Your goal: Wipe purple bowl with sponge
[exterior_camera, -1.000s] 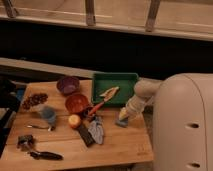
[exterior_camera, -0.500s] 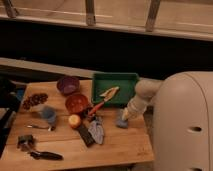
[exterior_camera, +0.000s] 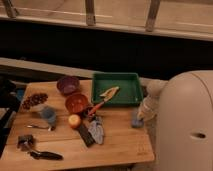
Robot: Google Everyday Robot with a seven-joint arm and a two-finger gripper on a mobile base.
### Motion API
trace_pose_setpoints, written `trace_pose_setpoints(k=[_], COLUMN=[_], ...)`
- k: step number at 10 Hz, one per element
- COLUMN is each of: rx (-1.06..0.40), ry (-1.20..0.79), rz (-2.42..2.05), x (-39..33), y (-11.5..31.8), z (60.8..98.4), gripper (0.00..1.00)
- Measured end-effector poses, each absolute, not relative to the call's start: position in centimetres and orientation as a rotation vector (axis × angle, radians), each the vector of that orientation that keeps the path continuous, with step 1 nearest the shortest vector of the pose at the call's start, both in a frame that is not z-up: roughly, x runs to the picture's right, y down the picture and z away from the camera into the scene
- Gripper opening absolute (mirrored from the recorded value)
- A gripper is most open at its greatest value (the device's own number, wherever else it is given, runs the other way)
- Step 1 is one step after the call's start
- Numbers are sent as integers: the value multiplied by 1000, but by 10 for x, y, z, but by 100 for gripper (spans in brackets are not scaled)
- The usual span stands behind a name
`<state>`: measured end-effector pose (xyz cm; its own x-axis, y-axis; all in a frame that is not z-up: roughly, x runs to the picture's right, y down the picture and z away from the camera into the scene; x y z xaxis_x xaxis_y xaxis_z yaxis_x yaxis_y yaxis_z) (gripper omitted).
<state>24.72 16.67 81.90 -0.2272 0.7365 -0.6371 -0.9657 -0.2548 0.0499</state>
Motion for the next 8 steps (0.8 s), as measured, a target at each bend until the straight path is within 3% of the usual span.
trace_pose_setpoints(k=[5,8], rx=[-300,-200], ry=[589,538], rz=[1906,1939], x=[299,306], y=[100,59], z=[804,799], gripper=[0,0])
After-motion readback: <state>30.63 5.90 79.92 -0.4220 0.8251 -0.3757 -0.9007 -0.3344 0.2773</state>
